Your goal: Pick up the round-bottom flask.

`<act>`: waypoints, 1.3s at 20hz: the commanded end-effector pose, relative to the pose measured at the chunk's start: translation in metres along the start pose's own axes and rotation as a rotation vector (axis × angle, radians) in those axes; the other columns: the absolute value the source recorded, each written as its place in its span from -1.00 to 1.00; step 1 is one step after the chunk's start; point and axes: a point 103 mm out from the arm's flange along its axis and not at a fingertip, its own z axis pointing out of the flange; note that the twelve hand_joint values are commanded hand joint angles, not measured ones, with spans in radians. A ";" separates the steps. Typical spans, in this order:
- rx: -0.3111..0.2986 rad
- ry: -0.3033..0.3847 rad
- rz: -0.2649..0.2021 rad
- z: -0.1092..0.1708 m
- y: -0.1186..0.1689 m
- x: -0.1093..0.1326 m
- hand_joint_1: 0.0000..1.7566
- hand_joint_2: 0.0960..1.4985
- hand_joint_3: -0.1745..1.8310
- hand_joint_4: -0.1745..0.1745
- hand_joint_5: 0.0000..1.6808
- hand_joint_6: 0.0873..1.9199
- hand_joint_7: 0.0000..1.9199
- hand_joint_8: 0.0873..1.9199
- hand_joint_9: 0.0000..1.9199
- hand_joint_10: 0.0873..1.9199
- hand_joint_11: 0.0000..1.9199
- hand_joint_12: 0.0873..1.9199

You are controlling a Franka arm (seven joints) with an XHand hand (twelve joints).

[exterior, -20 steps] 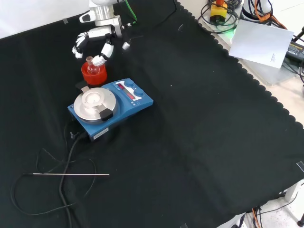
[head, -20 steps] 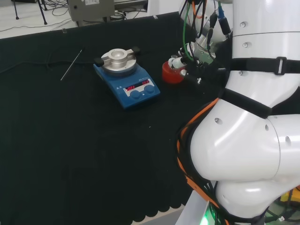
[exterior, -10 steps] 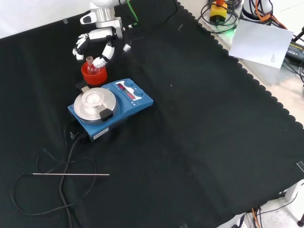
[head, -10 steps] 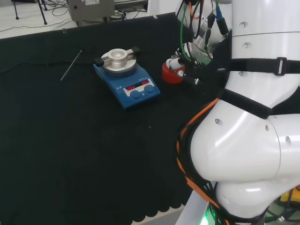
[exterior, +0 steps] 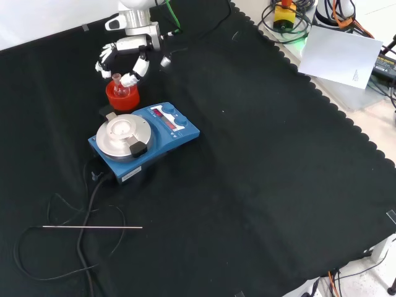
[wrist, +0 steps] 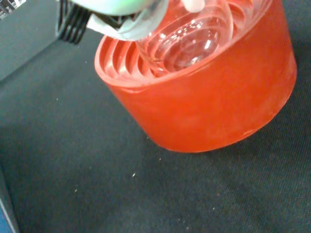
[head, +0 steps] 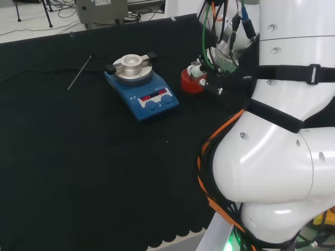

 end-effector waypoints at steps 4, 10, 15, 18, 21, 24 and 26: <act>-0.009 -0.004 0.001 -0.003 0.001 0.002 0.07 -0.17 -0.14 -0.15 -0.12 -0.26 -0.56 -0.40 -0.44 -0.39 -0.86 0.36; 0.006 -0.004 -0.013 0.000 0.001 0.008 0.07 -0.16 -0.15 -0.15 -0.12 -0.25 -0.55 -0.41 -0.43 -0.40 -0.85 0.36; -0.008 -0.021 -0.021 0.001 0.000 0.010 0.07 -0.15 -0.15 -0.12 -0.08 -0.23 -0.55 -0.41 -0.43 -0.40 -0.85 0.36; -0.021 -0.033 -0.021 0.002 -0.001 0.010 0.13 0.12 -0.43 0.62 0.11 -0.08 -0.54 -0.40 -0.42 -0.40 -0.84 0.37; -0.040 -0.028 -0.018 0.001 -0.001 0.011 0.19 0.25 -0.61 0.88 0.23 -0.08 -0.50 -0.40 -0.37 -0.41 -0.78 0.36; -0.059 -0.035 -0.016 -0.001 -0.002 0.012 0.21 0.17 -0.51 0.80 0.27 -0.09 -0.45 -0.44 -0.30 -0.46 -0.70 0.34; -0.062 -0.038 -0.015 -0.003 -0.002 0.012 0.22 0.09 -0.40 0.76 0.27 -0.06 -0.43 -0.45 -0.26 -0.49 -0.67 0.33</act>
